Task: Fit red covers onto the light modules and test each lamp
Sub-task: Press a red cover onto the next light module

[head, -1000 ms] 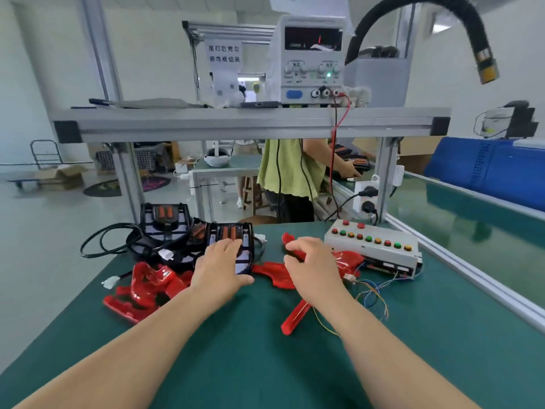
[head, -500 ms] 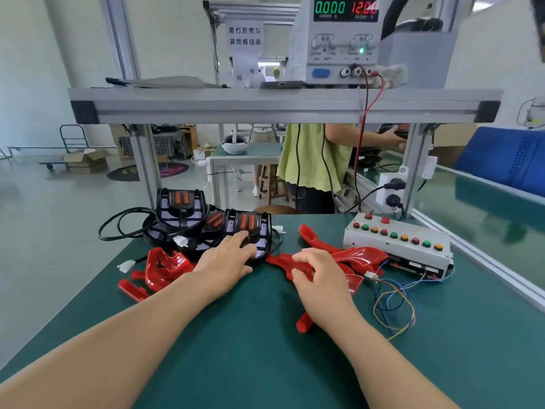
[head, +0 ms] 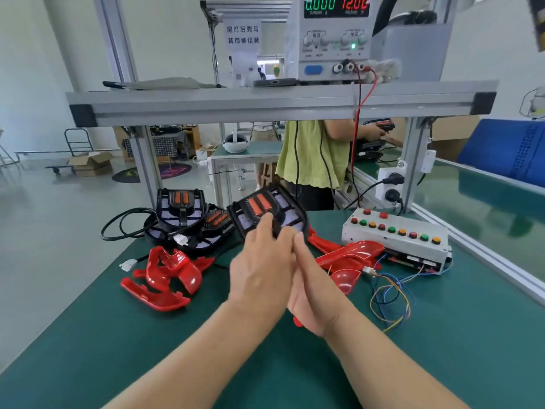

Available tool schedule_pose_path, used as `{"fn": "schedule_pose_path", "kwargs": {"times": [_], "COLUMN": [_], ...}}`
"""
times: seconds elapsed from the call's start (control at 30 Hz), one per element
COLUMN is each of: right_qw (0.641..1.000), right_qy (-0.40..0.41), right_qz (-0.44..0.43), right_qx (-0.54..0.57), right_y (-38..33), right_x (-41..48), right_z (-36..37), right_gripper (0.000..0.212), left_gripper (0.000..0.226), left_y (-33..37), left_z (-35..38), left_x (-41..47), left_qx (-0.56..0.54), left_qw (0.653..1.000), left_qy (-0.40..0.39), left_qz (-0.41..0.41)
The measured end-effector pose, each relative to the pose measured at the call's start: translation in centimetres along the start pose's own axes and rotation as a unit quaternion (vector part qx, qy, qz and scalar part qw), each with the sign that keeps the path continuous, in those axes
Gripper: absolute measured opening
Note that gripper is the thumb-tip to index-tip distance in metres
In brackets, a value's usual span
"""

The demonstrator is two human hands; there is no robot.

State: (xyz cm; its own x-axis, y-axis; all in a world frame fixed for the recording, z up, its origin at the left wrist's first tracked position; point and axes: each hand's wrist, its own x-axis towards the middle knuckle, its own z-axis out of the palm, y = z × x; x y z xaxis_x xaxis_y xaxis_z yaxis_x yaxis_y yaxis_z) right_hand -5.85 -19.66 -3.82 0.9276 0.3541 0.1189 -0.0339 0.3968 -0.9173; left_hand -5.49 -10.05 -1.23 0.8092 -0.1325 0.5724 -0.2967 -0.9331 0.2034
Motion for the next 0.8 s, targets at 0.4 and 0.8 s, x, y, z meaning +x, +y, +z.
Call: {"fn": "schedule_pose_path", "kwargs": {"times": [0.4,0.8], "right_qw": [0.955,0.948], "right_qy": [0.173,0.189], "right_qz": [-0.062,-0.069], "right_qx": [0.232,0.245], "right_y": [-2.0,-2.1], "right_x": [0.7,0.4], "right_z": [-4.8,-7.2], "right_gripper": [0.026,0.031], "left_gripper": [0.017,0.027], "left_y": [-3.5,-8.8], "left_z": [0.1,4.8], "left_x": [0.3,4.2], "left_qx": [-0.308,0.084], "left_qw": [0.945,0.967], "left_qy": [0.07,-0.233], "left_qz": [-0.086,-0.054]}}
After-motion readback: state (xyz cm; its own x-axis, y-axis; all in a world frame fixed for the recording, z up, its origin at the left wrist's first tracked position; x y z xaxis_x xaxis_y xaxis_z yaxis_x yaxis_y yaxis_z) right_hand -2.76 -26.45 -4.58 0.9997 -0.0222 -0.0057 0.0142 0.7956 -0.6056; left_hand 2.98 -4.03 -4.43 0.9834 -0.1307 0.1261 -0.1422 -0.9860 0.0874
